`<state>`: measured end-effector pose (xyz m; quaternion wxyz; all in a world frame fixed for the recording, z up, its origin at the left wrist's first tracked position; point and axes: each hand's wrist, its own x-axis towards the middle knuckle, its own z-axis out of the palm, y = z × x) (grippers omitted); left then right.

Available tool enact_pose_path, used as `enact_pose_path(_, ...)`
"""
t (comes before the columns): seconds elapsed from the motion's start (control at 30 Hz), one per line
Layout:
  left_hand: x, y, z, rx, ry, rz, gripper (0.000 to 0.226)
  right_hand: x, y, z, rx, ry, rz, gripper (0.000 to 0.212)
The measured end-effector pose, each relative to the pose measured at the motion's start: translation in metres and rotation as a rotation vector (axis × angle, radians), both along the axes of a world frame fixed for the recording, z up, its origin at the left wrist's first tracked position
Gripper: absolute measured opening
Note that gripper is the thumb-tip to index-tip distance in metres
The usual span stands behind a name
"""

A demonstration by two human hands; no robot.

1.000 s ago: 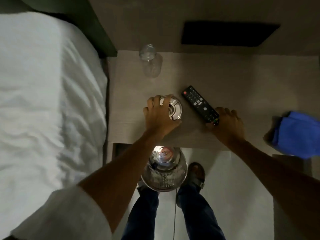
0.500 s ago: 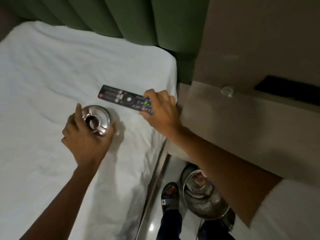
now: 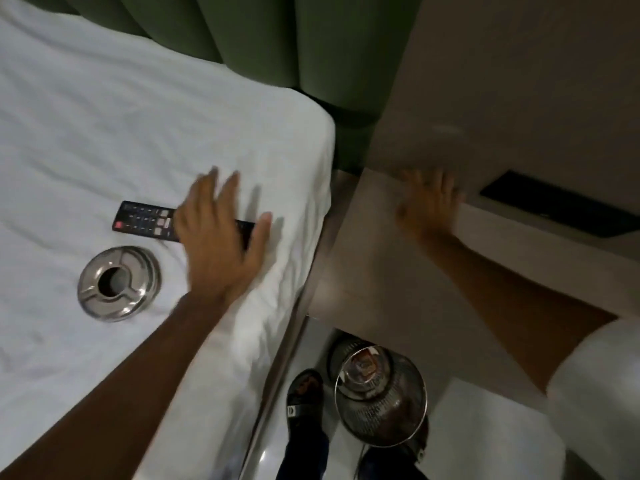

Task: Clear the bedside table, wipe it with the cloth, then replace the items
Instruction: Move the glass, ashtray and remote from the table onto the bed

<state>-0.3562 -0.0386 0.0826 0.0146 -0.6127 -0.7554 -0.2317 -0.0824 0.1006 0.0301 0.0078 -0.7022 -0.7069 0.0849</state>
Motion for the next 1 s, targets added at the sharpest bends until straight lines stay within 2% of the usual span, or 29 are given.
enact_pose_path(0.07, 0.048, 0.026, -0.002, 0.019, 0.005, -0.189, 0.058, 0.032, 0.025, -0.005, -0.214, -0.051, -0.022, 0.067)
enact_pose_path(0.17, 0.106, 0.047, -0.011, -0.032, 0.016, -0.450, 0.052, 0.055, 0.040, -0.014, -0.362, 0.091, 0.024, 0.055)
enact_pose_path(0.27, 0.129, 0.060, -0.014, -0.058, -0.117, -0.403, 0.047, 0.055, 0.028, -0.013, -0.190, 0.184, 0.001, 0.051)
enact_pose_path(0.43, 0.112, 0.077, 0.003, -0.101, -0.428, -0.246, 0.050, 0.023, -0.012, 0.027, 0.233, 0.728, -0.171, 0.048)
enact_pose_path(0.53, 0.072, 0.088, 0.025, -0.011, -0.497, -0.162, 0.055, -0.034, -0.012, 0.059, 0.266, 0.812, -0.047, 0.049)
enact_pose_path(0.6, 0.039, 0.086, 0.030, 0.050, -0.447, -0.123, 0.055, -0.079, -0.007, 0.072, 0.232, 0.859, 0.107, 0.053)
enact_pose_path(0.67, 0.001, 0.072, 0.028, 0.048, -0.327, -0.135, 0.059, -0.128, -0.004, 0.080, 0.195, 0.869, 0.241, 0.057)
enact_pose_path(0.73, -0.034, 0.054, 0.021, -0.038, -0.219, -0.074, 0.066, -0.169, -0.004, 0.080, 0.152, 0.803, 0.344, 0.056)
enact_pose_path(0.8, -0.061, 0.040, 0.015, -0.178, -0.118, 0.034, 0.070, -0.194, -0.007, 0.073, 0.096, 0.644, 0.433, 0.054)
enact_pose_path(0.9, -0.076, 0.033, 0.009, -0.374, -0.062, 0.029, 0.069, -0.198, -0.014, 0.062, 0.099, 0.416, 0.516, 0.047)
enact_pose_path(1.0, -0.068, 0.033, 0.014, -0.394, -0.029, 0.020, 0.069, -0.179, -0.022, 0.058, 0.093, 0.530, 0.417, 0.040)
